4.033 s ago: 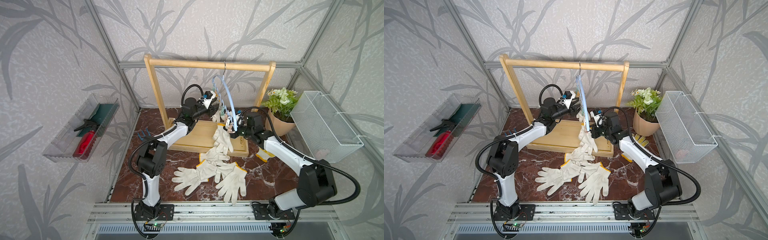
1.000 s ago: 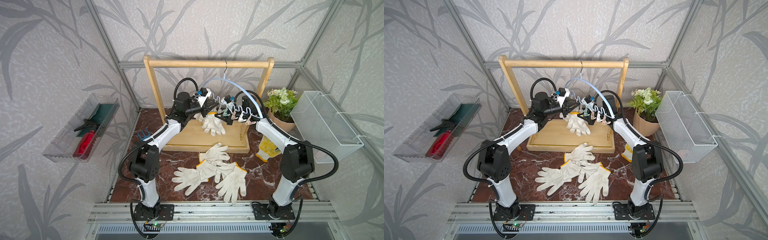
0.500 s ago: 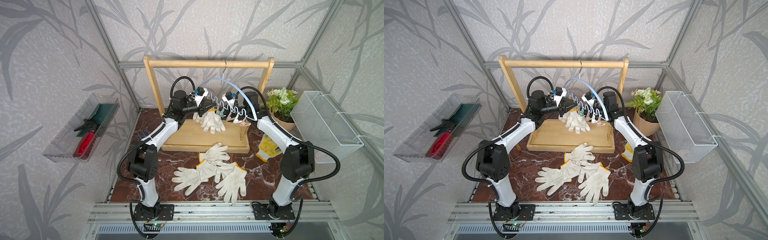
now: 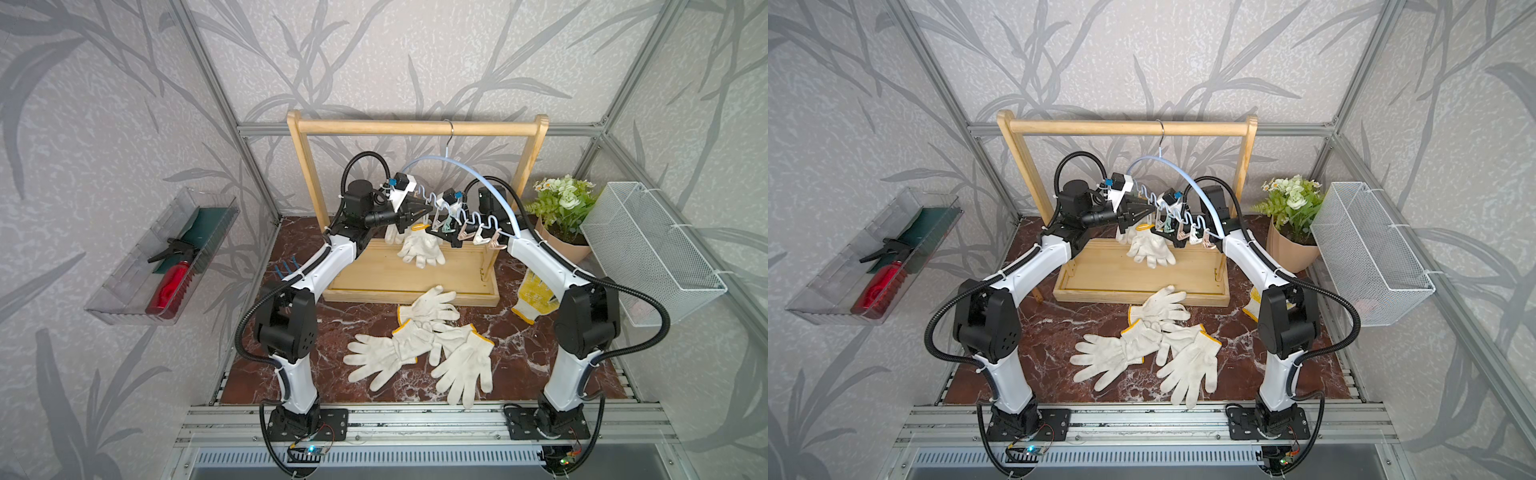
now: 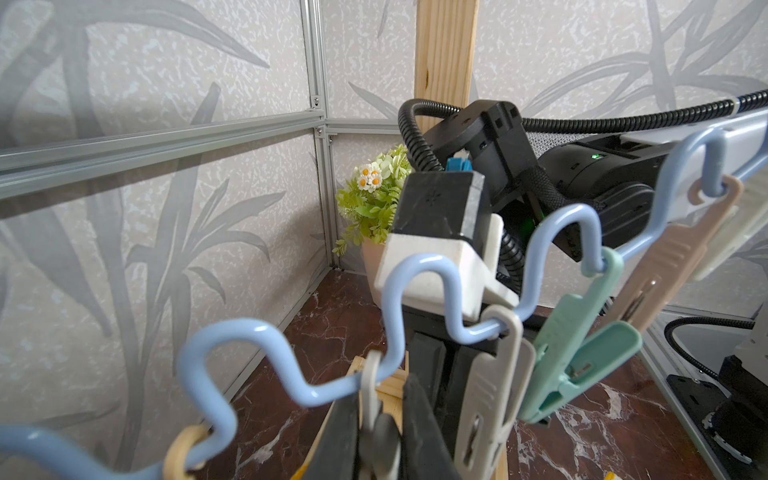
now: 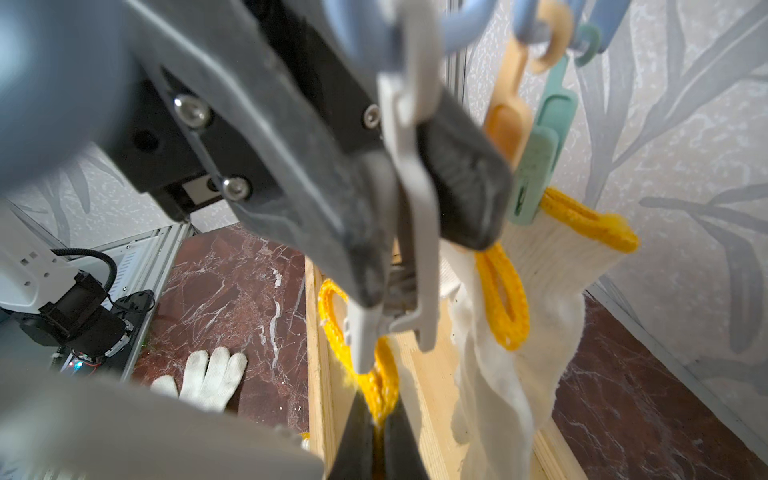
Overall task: Clip the gloves onto a hanger to dry
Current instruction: Clamp the glove onto the hanger.
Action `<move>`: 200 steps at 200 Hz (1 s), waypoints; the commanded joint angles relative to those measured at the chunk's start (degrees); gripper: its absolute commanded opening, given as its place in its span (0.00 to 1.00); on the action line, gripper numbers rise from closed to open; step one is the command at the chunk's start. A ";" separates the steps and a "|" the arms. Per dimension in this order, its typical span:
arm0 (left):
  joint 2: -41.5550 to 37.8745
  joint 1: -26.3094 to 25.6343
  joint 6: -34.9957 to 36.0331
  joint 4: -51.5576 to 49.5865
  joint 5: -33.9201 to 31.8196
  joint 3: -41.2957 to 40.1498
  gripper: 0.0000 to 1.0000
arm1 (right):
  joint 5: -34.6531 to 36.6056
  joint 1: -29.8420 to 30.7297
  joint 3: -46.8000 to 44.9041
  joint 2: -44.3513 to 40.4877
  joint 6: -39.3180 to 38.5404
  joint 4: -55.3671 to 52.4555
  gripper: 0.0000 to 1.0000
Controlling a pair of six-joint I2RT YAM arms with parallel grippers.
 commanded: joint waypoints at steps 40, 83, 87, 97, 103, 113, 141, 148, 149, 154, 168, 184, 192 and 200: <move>0.94 0.04 0.28 -1.98 2.10 1.25 0.00 | 0.28 0.11 0.65 -1.37 0.31 1.80 0.00; 1.01 0.17 0.37 -2.22 2.82 1.24 0.00 | 0.79 -0.07 0.65 -1.55 1.50 3.65 0.00; 0.95 0.13 0.51 -2.25 2.78 1.17 0.00 | 0.77 -0.07 0.69 -1.55 1.66 3.81 0.00; 1.03 0.17 0.61 -2.15 2.82 1.09 0.00 | 0.74 -0.07 0.67 -1.68 1.88 4.08 0.00; 1.01 0.17 0.57 -2.27 2.82 1.06 0.00 | 0.72 -0.06 0.65 -1.81 2.00 4.38 0.00; 0.88 0.17 0.61 -2.22 2.82 0.98 0.00 | 0.72 -0.07 0.76 -1.98 2.32 4.80 0.00; 0.91 0.17 0.62 -2.20 2.98 0.88 0.00 | 0.90 -0.33 1.00 -2.07 2.81 5.35 0.00; 0.88 0.17 0.85 -2.22 2.92 0.72 0.00 | 0.81 -0.37 0.91 -2.25 2.94 5.62 0.00; 0.91 0.17 0.86 -2.21 2.92 0.76 0.00 | 0.77 -0.40 0.84 -2.30 2.99 5.62 0.00; 0.94 0.15 0.98 -2.22 2.84 0.64 0.00 | 0.73 -0.50 0.78 -2.38 3.11 5.73 0.00; 0.89 0.25 1.39 -2.39 2.68 0.48 0.00 | 0.56 -0.57 0.45 -2.88 3.32 6.40 0.00; 0.87 0.26 1.84 -2.82 2.55 0.38 0.00 | 0.23 -0.76 -0.04 -3.37 3.81 7.04 0.00; 0.79 0.30 1.92 -2.74 2.46 0.28 0.00 | 0.19 -0.86 -0.06 -3.48 3.98 7.16 0.00; 0.81 0.26 2.00 -2.74 2.44 0.20 0.00 | 0.20 -1.02 0.02 -3.62 4.04 7.16 0.00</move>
